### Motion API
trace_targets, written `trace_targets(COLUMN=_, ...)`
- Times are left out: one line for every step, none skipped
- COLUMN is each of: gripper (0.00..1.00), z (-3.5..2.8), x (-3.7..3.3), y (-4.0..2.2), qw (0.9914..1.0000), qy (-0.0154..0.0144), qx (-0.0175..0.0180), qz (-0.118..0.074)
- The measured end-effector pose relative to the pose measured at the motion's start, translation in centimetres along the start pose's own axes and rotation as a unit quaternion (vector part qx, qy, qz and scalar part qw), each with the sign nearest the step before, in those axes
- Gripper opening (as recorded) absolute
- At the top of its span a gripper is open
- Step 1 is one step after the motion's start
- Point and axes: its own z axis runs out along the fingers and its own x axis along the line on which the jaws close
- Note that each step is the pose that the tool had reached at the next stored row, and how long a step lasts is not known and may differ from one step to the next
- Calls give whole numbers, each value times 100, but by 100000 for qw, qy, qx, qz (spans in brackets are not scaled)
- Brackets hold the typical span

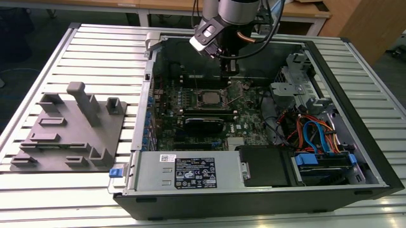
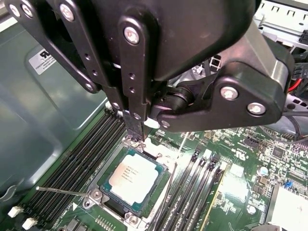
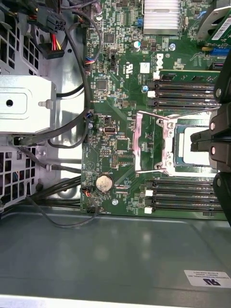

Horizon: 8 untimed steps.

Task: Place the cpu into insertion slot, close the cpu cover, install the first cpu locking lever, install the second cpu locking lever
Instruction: 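Close the cpu cover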

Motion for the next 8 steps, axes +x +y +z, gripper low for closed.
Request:
trace_targets(gripper=10, z=0, x=0, y=4, qw=100000, qy=1, qx=0, qz=3)
trace_targets(gripper=10, z=0, x=0, y=7, qw=100000, qy=-1, qx=-1, qz=3)
trace_targets(gripper=10, z=0, x=0, y=11, qw=100000, qy=1, qx=0, qz=2)
trace_targets(gripper=10, z=0, x=0, y=14, qw=100000, qy=0, qx=1, qz=0)
trace_targets(gripper=10, z=1, x=0, y=18, qw=100000, qy=3, qx=-2, qz=0)
trace_targets(gripper=10, z=0, x=0, y=20, qw=100000, qy=-1, qx=0, qz=1)
trace_targets(gripper=10, z=0, x=0, y=22, qw=100000, qy=-3, qx=1, qz=2)
trace_targets(gripper=10, z=0, x=0, y=23, qw=100000, qy=-2, qx=1, qz=7)
